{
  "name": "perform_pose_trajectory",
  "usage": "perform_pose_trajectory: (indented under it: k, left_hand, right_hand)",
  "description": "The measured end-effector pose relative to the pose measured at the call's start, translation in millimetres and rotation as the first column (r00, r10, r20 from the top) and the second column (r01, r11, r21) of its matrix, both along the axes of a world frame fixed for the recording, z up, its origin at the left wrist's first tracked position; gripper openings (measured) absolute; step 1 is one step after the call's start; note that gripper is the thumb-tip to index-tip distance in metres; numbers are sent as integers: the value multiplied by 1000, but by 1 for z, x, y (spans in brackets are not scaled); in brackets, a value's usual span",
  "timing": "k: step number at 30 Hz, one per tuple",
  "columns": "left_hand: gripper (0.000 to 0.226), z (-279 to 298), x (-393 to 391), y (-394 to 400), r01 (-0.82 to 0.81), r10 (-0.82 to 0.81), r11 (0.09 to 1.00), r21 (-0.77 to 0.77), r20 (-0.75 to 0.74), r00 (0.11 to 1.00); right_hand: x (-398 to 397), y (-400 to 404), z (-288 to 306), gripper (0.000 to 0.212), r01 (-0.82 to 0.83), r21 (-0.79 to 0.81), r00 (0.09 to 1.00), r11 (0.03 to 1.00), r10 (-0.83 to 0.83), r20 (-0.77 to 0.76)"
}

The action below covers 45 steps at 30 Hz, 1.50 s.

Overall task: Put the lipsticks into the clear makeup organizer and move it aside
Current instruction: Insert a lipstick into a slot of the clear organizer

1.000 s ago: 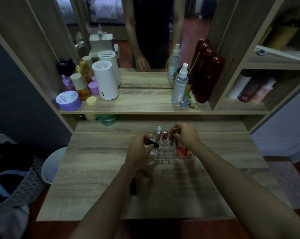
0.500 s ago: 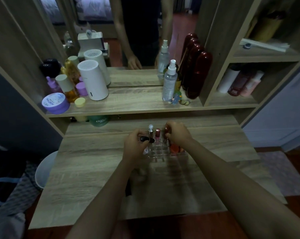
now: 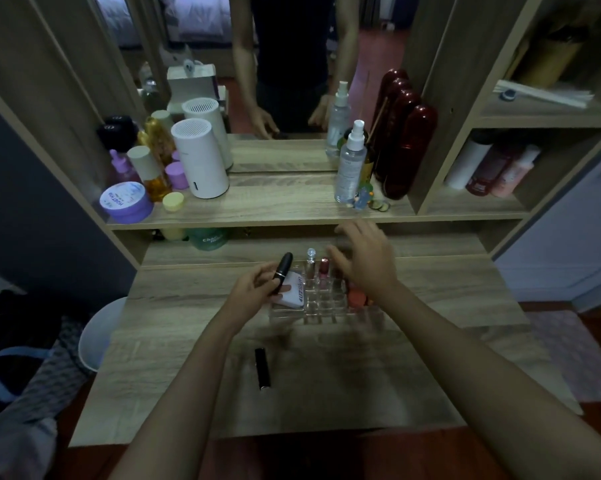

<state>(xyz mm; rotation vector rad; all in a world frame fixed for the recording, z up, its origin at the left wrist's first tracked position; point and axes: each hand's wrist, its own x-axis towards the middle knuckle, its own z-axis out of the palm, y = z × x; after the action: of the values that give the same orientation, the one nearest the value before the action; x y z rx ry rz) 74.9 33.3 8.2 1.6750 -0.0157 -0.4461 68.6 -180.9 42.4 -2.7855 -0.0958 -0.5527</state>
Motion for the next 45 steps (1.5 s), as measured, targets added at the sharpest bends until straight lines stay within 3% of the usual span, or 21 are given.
perform_pose_trajectory:
  k: [1,3,5,7,10,13,14,18,21,23,26,28,31,36,40,45]
  left_hand:
    - [36,1,1,2,-1,1,1000,-11,-5,1000]
    - [36,5,2,3,-1,1,1000,-17,-13,1000]
    - [36,8,2,2,17,-17,999,27,18,1000]
    - [36,12,2,-1,25,-27,998,50,38,999]
    - [27,15,3,-3,32,-34,998,48,38,999]
    - [25,13,3,-2,25,-28,997,74,31,999]
    - [26,12,3,-1,17,-20,997,81,32,999]
    - [26,9,0,-2,37,-42,993,112,41,998]
    - [26,7,-2,-3,50,-56,990,133,42,998]
    - [28,6,-3,-5,46,-54,987,156,49,997]
    - [25,5,-1,-11,46,-60,983,175,76,995]
    - [26,4,0,-15,37,-59,980,198,105,993]
    - [27,1,1,-23,-16,-18,970,242,138,990]
    - [25,-6,3,-35,-92,11,941,326,243,970]
    - [29,-9,5,-47,-110,-9,918,381,298,955]
    - [29,-12,6,-54,-120,-23,907,403,332,943]
  right_hand:
    - [-6,8,5,17,-70,-28,989,997,73,128]
    - [-20,30,7,19,-248,-51,951,967,253,175]
    - [-38,53,-4,18,-448,-127,888,885,457,54]
    - [-54,72,-25,8,-620,-307,780,722,607,-149]
    - [-67,90,-55,29,-782,-368,623,504,645,-441]
    - [-74,99,-76,27,-832,-426,544,355,674,-499]
    - [-75,100,-78,22,-835,-420,540,355,670,-509]
    - [-75,100,-84,24,-802,-458,591,384,623,-513]
    - [-76,93,-80,21,-787,-413,614,458,645,-454]
    - [-76,85,-77,21,-748,-351,664,564,646,-376]
    - [-74,70,-70,36,-635,-246,759,732,531,-378]
    - [-73,56,-61,40,-533,-88,786,841,454,-420]
    - [-67,34,-48,36,-391,38,827,920,369,-423]
    - [-53,10,-30,27,-131,184,891,974,197,-409]
    - [-42,6,-23,25,71,271,916,960,44,-399]
    - [-32,12,-19,22,112,252,926,961,-9,-378]
